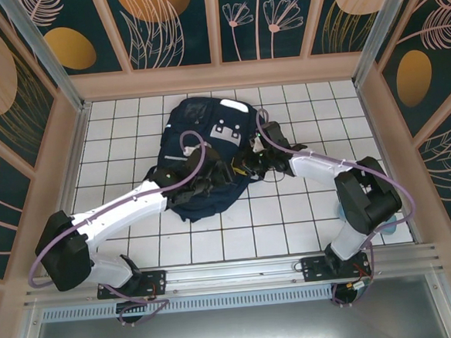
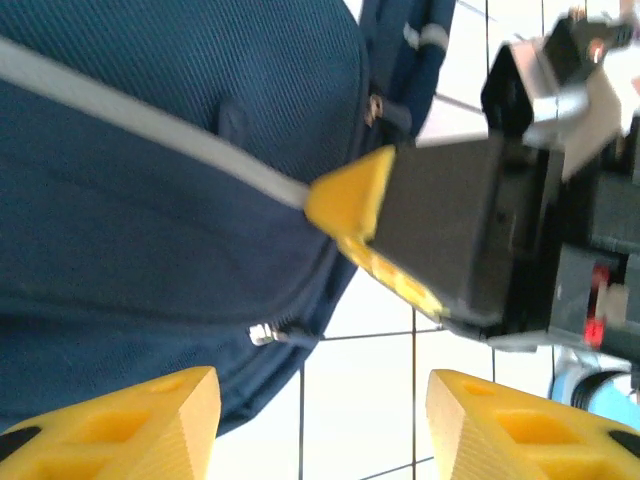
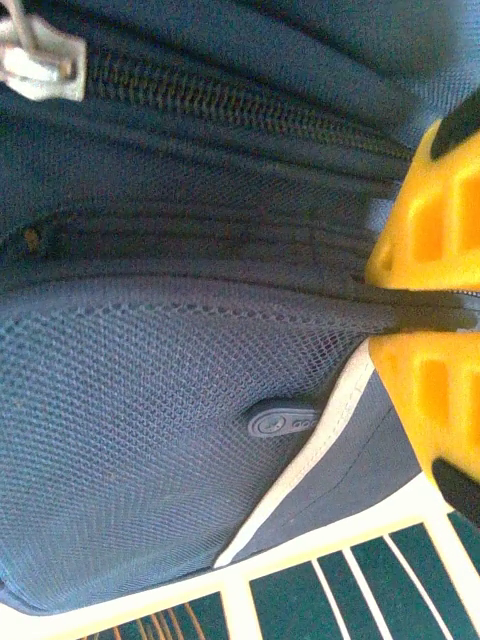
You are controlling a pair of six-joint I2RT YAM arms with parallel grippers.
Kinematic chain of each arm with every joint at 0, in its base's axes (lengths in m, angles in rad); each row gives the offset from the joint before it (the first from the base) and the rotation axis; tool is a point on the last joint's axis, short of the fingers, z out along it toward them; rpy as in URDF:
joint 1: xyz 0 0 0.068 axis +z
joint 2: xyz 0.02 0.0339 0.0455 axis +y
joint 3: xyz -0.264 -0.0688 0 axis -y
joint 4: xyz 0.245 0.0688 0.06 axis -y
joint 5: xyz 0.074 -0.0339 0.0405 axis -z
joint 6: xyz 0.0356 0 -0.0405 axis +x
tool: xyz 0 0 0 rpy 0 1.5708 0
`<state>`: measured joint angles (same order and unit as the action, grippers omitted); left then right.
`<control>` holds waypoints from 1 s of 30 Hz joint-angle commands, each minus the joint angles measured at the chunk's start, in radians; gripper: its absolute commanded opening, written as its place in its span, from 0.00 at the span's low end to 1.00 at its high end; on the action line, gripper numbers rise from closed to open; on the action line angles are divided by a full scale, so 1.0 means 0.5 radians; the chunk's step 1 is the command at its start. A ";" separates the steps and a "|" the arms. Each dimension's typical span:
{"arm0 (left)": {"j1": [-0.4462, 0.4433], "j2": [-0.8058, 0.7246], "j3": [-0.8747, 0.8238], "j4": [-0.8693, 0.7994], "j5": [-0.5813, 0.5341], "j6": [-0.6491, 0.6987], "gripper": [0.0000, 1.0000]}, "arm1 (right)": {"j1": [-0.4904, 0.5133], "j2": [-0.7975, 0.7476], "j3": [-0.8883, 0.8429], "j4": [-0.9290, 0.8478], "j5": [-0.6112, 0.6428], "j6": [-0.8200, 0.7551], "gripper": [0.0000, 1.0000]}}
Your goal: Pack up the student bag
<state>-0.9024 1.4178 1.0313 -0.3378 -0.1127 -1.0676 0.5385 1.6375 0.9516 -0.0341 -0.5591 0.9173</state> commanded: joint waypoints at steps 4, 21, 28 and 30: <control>-0.041 -0.124 -0.334 0.292 0.043 -0.344 0.52 | 0.053 -0.106 0.038 0.175 -0.097 -0.034 0.04; -0.055 -0.128 -0.403 0.560 -0.059 -0.678 0.46 | 0.162 -0.211 0.109 0.220 -0.128 -0.074 0.02; -0.059 -0.158 -0.317 0.356 -0.108 -0.686 0.36 | 0.176 -0.202 0.134 0.174 -0.087 -0.092 0.02; -0.061 -0.187 -0.316 0.293 -0.112 -0.705 0.40 | 0.176 -0.197 0.145 0.165 -0.073 -0.095 0.02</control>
<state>-0.9287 1.3613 0.8364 -0.1478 -0.1307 -1.4036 0.5961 1.5703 0.9760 0.0227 -0.5488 0.8955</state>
